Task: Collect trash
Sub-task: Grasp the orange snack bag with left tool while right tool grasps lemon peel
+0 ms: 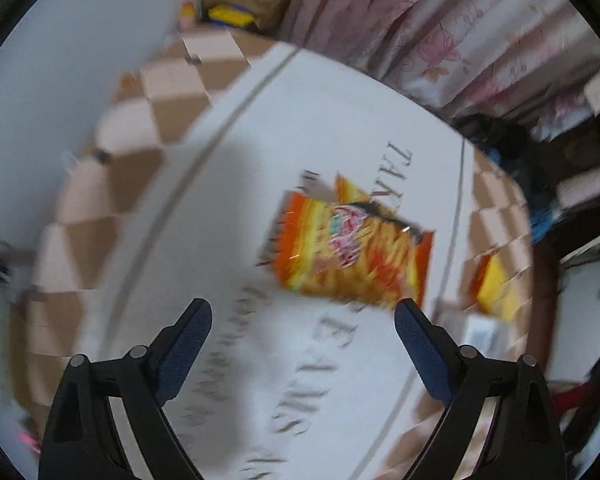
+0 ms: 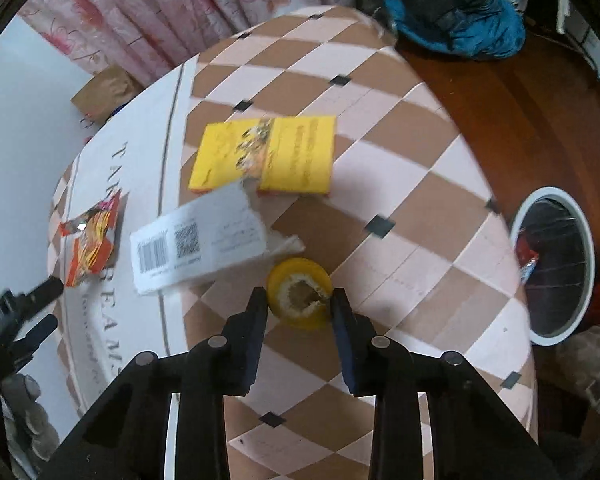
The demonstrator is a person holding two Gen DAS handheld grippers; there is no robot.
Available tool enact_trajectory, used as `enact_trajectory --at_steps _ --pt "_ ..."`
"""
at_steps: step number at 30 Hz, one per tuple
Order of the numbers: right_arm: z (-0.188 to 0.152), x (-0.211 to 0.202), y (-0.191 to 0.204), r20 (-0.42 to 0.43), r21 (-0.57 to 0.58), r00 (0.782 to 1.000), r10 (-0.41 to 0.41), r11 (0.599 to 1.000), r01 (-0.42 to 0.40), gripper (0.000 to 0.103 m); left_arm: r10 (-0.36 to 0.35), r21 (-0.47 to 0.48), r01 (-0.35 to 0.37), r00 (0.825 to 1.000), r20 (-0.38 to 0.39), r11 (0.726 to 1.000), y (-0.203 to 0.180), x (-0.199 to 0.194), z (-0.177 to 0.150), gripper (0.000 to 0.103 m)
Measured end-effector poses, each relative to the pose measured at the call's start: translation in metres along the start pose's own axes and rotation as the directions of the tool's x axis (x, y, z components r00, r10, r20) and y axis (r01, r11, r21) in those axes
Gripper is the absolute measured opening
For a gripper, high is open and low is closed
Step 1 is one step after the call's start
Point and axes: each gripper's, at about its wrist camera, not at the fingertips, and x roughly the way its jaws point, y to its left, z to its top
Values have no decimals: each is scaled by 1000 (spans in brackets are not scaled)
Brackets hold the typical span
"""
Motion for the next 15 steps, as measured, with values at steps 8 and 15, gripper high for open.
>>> enact_trajectory --at_steps 8,15 --pt "6 4 0 -12 16 999 -45 999 45 33 -79 -78 77 996 -29 994 -13 22 24 24" --pt "2 -2 12 4 -32 998 -67 997 67 32 30 55 -33 997 65 998 -24 8 16 5"
